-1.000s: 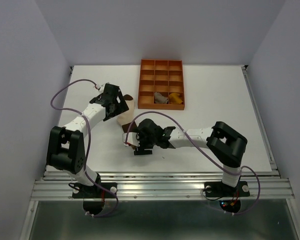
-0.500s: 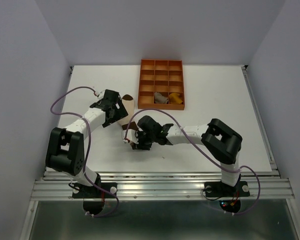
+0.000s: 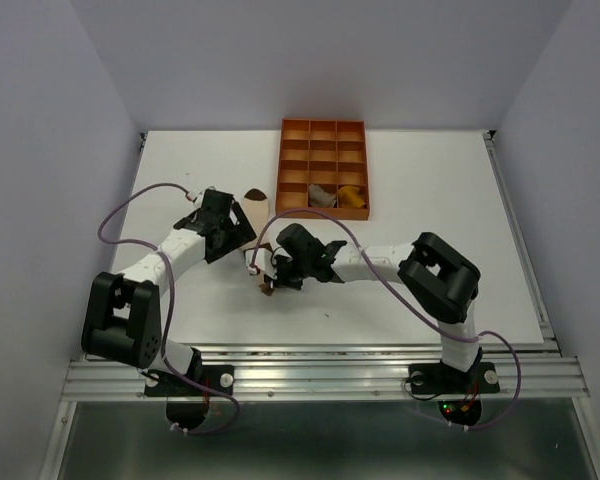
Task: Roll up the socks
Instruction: Roll the sock at the center of the board.
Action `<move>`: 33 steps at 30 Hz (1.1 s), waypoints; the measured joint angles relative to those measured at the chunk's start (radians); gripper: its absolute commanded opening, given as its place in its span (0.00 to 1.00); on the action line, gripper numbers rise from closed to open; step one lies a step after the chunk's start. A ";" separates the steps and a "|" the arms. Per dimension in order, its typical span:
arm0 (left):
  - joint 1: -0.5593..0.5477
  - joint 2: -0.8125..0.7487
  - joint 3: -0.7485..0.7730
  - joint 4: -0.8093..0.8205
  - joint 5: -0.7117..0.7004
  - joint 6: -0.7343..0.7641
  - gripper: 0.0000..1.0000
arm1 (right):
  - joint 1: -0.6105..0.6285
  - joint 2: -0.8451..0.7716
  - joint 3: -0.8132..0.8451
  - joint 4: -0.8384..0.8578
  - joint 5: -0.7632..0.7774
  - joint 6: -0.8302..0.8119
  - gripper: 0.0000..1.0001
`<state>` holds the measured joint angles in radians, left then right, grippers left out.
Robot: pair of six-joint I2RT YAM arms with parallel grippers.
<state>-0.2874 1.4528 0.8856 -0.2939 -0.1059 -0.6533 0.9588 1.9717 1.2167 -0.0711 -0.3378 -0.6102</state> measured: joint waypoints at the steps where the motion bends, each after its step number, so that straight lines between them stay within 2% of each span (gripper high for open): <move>1: 0.000 -0.010 -0.008 0.005 0.006 -0.001 0.99 | -0.003 0.000 0.000 0.000 -0.003 0.006 0.08; 8: 0.000 -0.104 -0.088 0.021 0.071 -0.007 0.99 | -0.003 -0.015 -0.008 -0.011 -0.016 0.145 0.08; 18: -0.018 -0.167 -0.144 0.029 0.166 -0.010 0.99 | -0.004 -0.076 -0.025 -0.193 -0.026 0.486 0.08; 26: -0.063 -0.232 -0.230 0.024 0.204 -0.025 0.99 | -0.018 -0.032 0.116 -0.404 -0.053 0.656 0.05; 33: -0.077 -0.378 -0.299 0.011 0.224 -0.061 0.98 | -0.071 -0.004 0.229 -0.519 -0.130 0.729 0.03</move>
<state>-0.3645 1.0752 0.5869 -0.2825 0.1177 -0.7143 0.8883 1.9675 1.4456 -0.5900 -0.4683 0.1192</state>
